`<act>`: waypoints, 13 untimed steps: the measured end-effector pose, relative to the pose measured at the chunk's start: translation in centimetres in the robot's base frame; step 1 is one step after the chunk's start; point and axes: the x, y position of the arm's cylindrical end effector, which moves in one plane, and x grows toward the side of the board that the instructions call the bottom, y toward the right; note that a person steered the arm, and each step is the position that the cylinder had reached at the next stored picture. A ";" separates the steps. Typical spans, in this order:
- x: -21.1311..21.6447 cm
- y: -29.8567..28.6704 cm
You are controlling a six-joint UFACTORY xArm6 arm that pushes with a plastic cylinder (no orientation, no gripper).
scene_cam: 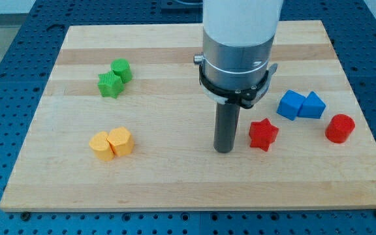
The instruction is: Push the red star to the center to the board
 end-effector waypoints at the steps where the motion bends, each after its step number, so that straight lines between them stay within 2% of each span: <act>1: 4.4 6.7; 2: 3.6 8.2; 3: 0.8 12.1; 4: 0.2 11.9; 5: -0.1 10.8; 7: -0.8 4.5; 9: -3.3 -1.2; 10: -0.3 -1.1; 11: 3.1 2.2; 12: 1.8 5.2; 13: 0.7 5.3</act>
